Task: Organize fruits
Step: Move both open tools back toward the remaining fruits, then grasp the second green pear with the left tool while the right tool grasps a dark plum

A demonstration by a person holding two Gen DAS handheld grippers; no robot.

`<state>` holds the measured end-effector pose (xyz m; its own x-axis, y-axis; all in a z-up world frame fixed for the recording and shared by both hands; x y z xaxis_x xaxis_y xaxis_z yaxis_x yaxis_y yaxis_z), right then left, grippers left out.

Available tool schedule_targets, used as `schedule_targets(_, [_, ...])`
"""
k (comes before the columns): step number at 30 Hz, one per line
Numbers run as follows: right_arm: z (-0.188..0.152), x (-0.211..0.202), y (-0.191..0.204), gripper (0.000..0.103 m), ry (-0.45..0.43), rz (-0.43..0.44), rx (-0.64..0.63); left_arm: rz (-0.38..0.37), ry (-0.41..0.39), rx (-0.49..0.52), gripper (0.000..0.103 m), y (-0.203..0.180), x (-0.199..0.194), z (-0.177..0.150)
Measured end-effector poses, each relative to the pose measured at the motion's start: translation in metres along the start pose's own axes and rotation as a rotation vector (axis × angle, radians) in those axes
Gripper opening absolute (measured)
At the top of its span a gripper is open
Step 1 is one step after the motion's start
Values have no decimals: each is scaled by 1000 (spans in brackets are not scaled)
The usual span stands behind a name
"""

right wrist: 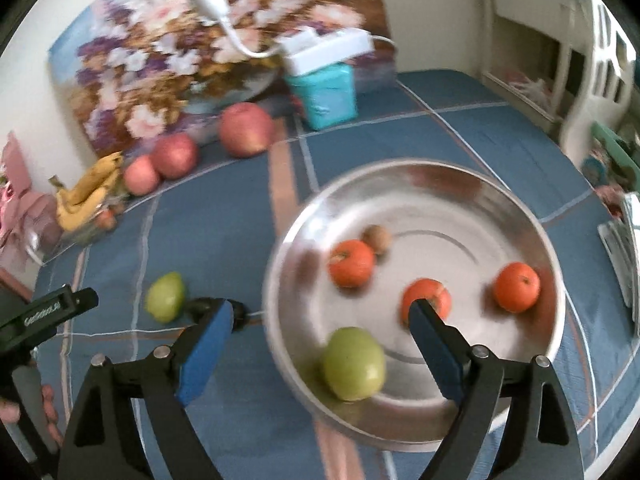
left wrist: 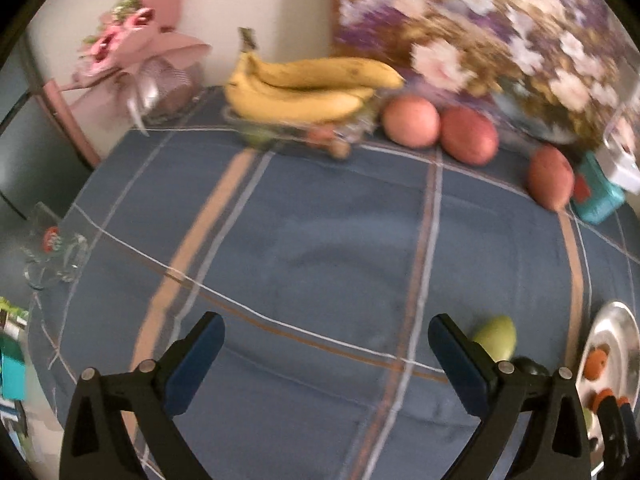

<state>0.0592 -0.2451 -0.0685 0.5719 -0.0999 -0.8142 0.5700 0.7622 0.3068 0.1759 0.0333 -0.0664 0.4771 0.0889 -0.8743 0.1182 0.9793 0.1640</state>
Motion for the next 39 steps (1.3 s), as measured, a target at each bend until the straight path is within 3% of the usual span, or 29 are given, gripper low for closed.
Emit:
schedule_targets(8, [-5,-1,48,90,-21,39,-67,15,-66,-39,103,25,-9,11])
schedule_targets(20, [-7,21,83,90,50,34,-95,-109,-64,-62,103,6,5,21])
schedule_targets(28, [-5,40,83,90,105,60,-69,-243,-68,-39,103,-30,9,28])
schedule_targets(39, [-9,52,70,90,160,66,-26,-354,-44,-61,103,-50,16,25])
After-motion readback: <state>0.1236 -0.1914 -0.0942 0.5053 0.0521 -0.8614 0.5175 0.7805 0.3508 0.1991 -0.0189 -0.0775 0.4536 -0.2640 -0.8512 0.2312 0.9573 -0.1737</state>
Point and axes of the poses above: each gripper's, at about its wrist camera, not at the fingertips, and x roughly the way its jaws point, y to its left, z to its top, the point moved 10 cm from there along x, roughly the way its jaws point, and after that the axes turned 14 degrees about x, right-handed, at the moved point
